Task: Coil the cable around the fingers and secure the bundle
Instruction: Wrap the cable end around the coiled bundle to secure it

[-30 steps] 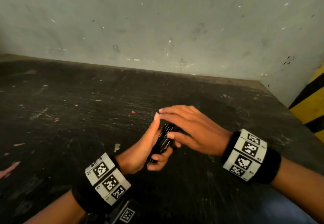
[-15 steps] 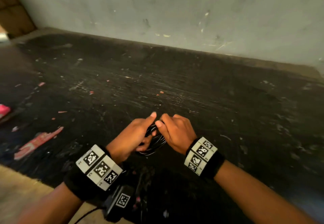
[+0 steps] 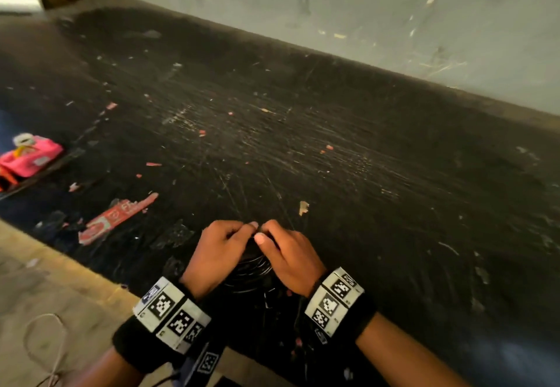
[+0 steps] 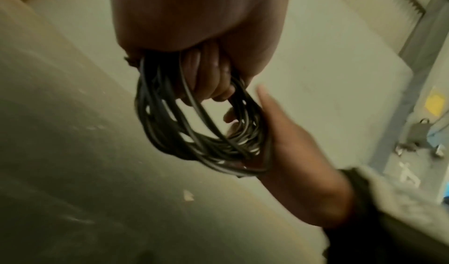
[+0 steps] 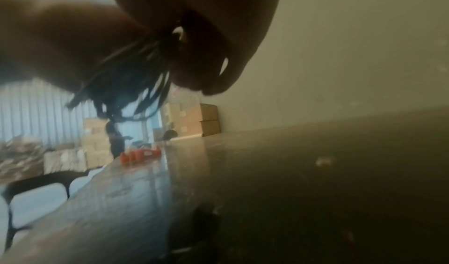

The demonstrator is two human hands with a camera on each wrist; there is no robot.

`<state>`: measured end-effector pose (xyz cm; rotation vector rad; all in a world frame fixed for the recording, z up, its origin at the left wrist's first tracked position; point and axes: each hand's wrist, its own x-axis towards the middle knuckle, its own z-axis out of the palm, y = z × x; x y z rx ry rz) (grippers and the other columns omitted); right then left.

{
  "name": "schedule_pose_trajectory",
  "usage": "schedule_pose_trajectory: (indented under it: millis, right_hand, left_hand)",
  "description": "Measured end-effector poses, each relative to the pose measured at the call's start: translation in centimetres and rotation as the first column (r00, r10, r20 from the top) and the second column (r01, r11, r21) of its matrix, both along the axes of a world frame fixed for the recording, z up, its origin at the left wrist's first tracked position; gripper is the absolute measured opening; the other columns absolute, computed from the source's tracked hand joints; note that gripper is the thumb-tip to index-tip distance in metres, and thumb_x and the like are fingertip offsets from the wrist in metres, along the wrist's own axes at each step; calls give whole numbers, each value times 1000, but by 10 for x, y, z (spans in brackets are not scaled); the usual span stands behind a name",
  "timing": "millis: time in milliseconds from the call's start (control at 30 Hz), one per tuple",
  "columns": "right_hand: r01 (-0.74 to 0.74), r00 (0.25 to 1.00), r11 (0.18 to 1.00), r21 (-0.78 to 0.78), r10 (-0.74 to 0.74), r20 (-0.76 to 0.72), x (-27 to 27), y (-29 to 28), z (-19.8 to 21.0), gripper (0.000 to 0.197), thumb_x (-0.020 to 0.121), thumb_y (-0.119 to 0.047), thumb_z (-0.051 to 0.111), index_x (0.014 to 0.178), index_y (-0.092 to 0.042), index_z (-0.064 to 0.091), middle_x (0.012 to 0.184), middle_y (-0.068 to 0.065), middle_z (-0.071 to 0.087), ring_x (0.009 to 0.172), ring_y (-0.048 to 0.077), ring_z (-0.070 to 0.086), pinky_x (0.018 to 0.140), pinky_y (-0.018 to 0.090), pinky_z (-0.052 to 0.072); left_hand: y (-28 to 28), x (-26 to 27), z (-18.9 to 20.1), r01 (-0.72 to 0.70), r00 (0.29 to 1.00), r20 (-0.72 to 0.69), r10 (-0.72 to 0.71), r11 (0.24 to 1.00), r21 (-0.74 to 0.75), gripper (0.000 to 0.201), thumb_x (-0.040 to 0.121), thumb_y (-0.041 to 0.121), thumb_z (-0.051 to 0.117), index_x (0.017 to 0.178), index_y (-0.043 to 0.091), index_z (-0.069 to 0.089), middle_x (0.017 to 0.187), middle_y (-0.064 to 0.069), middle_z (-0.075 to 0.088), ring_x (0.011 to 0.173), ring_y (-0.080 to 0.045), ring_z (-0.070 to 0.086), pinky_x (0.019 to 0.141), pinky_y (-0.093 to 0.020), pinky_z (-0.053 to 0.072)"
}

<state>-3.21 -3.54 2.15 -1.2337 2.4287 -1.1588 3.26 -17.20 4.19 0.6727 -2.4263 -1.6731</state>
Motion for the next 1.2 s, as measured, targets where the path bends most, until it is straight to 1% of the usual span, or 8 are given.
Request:
schedule_pose_trajectory:
  millis: [67,167,267,433,733,866,966,1199]
  right_hand:
    - [81,983,997,-6,-79,164,0,6,-6,37,91,-49,29,98,-21,53,75,-1,62,70,19,62,68,40,50]
    - [152,977,963,223,-181,115,-1,11,-27,29,90,-48,45,83,-21,55,71,-1,59,70,19,60,67,37,49]
    - [72,987,862,501,-135,90,10,7,-39,30,80,-48,61,91,-20,57,90,4,68,83,22,63,67,30,44]
    - [57,990,778,626,-127,67,12,-10,-46,28,81,-21,60,107,-16,53,112,12,63,102,34,60,84,39,48]
    - [209,973,969,134,-220,74,-3,-9,12,12,85,-14,58,93,-13,67,87,6,74,83,16,67,73,30,50]
    - [180,984,980,90,-180,-4,1,2,32,12,86,-13,57,91,-13,67,87,6,72,81,15,65,72,33,50]
    - [152,988,983,99,-150,-27,2,9,38,12,87,-14,56,92,-13,67,88,5,71,81,15,65,71,34,51]
    - [417,908,905,82,-418,-8,2,1,37,8,81,-16,59,75,-20,60,76,3,71,70,17,65,65,40,53]
  left_hand:
    - [-12,3,-6,-36,999,-8,36,999,8,41,87,26,59,61,-5,60,50,-4,49,47,-11,45,50,-28,36]
    - [-35,4,-16,-57,998,-11,57,997,59,42,86,23,61,51,1,55,45,0,45,42,-7,42,47,-24,35]
    - [-46,3,-23,-6,999,-40,10,995,103,44,85,17,63,42,14,52,41,6,44,42,-4,41,50,-24,35]
    - [-55,8,-30,192,981,-67,-185,972,133,41,85,13,63,45,15,53,42,8,41,44,0,39,45,-16,32]
    - [-32,-7,-15,505,861,-54,-506,837,210,29,87,14,61,59,22,61,46,12,50,47,5,42,51,-11,33]
    - [-19,-12,0,517,849,-90,-521,782,348,20,92,11,52,76,1,61,37,9,44,33,4,36,38,-9,27]
    - [-15,-11,4,486,860,-78,-505,761,431,25,93,20,51,78,6,66,41,8,40,36,0,32,38,-14,23]
    - [-9,-18,-4,436,880,-213,-425,900,5,33,84,7,59,51,4,56,48,4,44,46,-1,38,46,-22,31]
